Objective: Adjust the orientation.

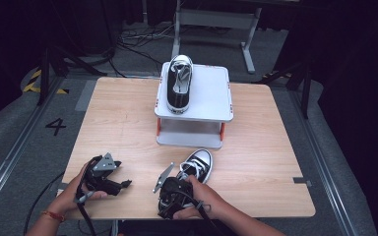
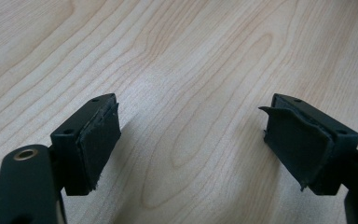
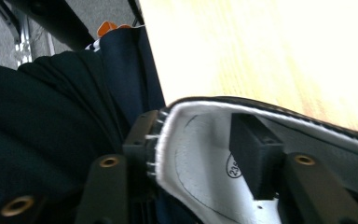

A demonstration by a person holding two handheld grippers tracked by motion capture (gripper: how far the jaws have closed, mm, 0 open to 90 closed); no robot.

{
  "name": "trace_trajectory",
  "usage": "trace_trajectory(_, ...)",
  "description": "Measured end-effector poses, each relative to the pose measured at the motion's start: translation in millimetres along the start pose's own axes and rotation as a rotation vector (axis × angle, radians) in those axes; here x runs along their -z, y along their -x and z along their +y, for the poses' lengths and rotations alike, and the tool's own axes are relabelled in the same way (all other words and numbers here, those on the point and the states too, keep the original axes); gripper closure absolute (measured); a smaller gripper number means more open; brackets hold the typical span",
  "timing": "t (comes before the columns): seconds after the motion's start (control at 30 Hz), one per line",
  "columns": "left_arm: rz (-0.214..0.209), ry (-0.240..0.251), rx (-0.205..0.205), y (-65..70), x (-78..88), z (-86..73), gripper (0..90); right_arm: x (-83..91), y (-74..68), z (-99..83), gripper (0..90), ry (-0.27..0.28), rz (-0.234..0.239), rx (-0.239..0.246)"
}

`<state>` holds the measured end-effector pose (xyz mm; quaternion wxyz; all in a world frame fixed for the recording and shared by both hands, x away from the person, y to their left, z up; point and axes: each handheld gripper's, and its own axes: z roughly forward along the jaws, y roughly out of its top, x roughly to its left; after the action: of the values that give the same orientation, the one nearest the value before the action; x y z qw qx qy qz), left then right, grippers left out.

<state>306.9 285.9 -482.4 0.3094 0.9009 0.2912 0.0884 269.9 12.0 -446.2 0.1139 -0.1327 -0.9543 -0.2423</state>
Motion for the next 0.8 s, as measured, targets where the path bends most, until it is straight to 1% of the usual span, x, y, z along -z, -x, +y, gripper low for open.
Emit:
trace_trajectory(0.07,0.000,0.000,0.000,0.0,0.0,0.0,18.3,-1.3,-2.5,1.9,65.9,-0.011,0.012,0.013)
trace_trajectory(0.1,0.000,0.000,0.000,0.0,0.0,0.0,18.3,-1.5,-4.8,3.0,69.8,-0.025,0.029,0.026)
trace_trajectory(0.17,0.001,0.000,-0.001,0.0,0.0,0.0,18.3,-0.3,-6.9,4.1,73.8,-0.044,0.018,0.041)
trace_trajectory(0.2,0.002,0.000,-0.002,-0.1,0.0,0.1,18.3,0.8,-7.3,4.1,75.1,-0.048,0.016,0.059)
trace_trajectory(0.27,0.002,0.001,-0.001,-0.1,0.0,0.1,18.3,3.6,-9.6,3.0,76.5,-0.073,0.021,0.079)
trace_trajectory(0.3,0.003,0.001,0.000,0.0,0.0,0.0,18.3,6.5,-11.0,0.0,77.4,-0.094,0.031,0.101)
trace_trajectory(0.4,0.002,0.001,0.000,0.0,0.0,0.1,18.3,12.5,-11.9,-7.8,78.7,-0.113,0.049,0.129)
trace_trajectory(0.53,0.003,0.001,0.001,0.0,0.0,0.0,18.3,18.0,-14.6,-23.8,79.4,-0.144,0.062,0.162)
trace_trajectory(0.57,0.002,0.001,0.001,0.1,0.0,0.0,18.3,18.4,-15.1,-29.0,79.2,-0.161,0.064,0.171)
trace_trajectory(0.63,0.003,0.001,-0.001,-0.2,0.0,0.1,18.3,20.9,-15.7,-34.9,78.2,-0.144,0.059,0.162)
trace_trajectory(0.7,0.002,0.001,0.000,-0.1,0.0,0.1,18.3,21.2,-17.4,-37.2,75.9,-0.154,0.044,0.168)
trace_trajectory(0.73,0.002,0.002,-0.001,-0.2,-0.1,0.1,18.2,20.3,-18.3,-36.7,73.2,-0.145,0.034,0.153)
trace_trajectory(0.77,0.002,0.002,-0.001,-0.2,-0.1,0.1,18.2,17.9,-18.6,-34.9,70.7,-0.149,0.019,0.138)
trace_trajectory(0.8,0.002,0.002,-0.002,-0.2,-0.1,0.1,18.2,15.5,-18.7,-34.0,69.6,-0.147,0.016,0.135)
